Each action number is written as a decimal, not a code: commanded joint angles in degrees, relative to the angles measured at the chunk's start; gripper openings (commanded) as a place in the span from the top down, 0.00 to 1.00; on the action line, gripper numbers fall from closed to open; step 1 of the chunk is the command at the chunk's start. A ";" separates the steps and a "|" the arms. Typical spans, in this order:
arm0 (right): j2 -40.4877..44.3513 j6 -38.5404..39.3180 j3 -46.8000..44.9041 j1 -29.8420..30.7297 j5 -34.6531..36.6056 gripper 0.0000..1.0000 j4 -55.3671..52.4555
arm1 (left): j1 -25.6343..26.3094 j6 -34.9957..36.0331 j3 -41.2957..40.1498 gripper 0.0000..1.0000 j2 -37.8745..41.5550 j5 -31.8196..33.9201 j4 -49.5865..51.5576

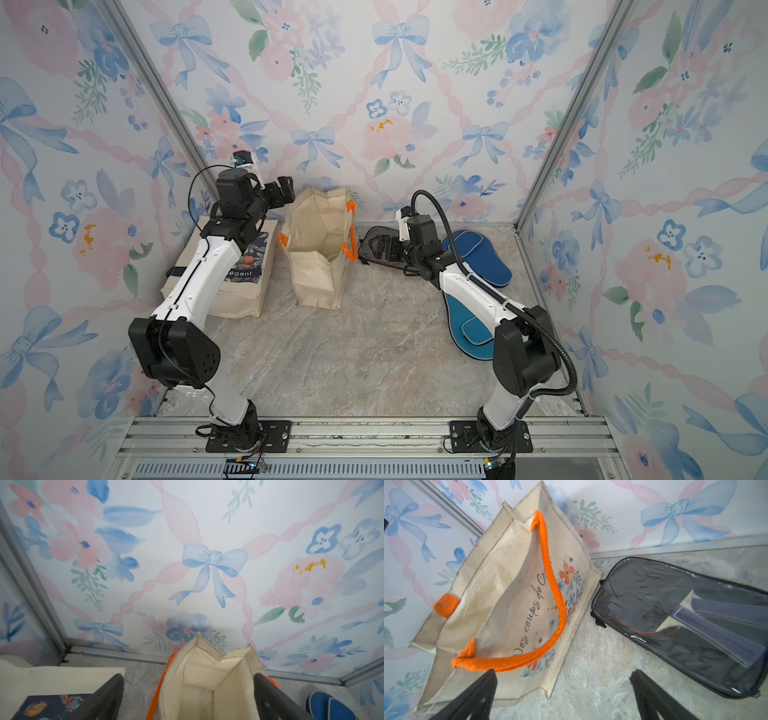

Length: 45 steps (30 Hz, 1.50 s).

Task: Remove the ping pong set from the canvas bag
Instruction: Place the canvas bag at the center of the board, then pick up the canvas bag from the corner of the board.

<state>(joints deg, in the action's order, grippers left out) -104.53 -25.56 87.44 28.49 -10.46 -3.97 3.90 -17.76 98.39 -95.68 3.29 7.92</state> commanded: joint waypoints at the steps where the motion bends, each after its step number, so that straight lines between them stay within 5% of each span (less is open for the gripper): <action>1: 3.73 5.24 -2.60 2.27 3.68 0.00 6.09 | -2.45 0.46 -2.21 0.02 2.86 5.32 3.87; 10: 11.88 19.49 -9.38 10.75 9.50 0.01 11.90 | -7.30 -6.52 -15.67 0.04 12.24 6.11 7.54; 16: 12.06 19.19 -11.04 10.97 10.46 0.03 12.27 | -8.65 -11.60 -24.60 0.07 20.61 6.24 9.52; 26: 14.24 20.35 -16.38 11.90 4.93 0.03 17.55 | -18.96 -20.54 -39.50 0.08 31.84 -0.86 10.55; 34: 14.09 40.72 -16.89 20.78 0.56 0.03 16.02 | -28.41 -24.15 -42.71 0.07 28.43 -6.10 10.35; 45: 7.82 56.69 -14.80 30.95 2.26 0.03 16.51 | -31.49 -26.88 -43.64 0.07 23.11 -5.32 6.04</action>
<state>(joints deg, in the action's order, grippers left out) -94.28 25.50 71.09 58.39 -8.67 11.44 -27.20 -43.22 55.70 -71.55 -1.41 16.27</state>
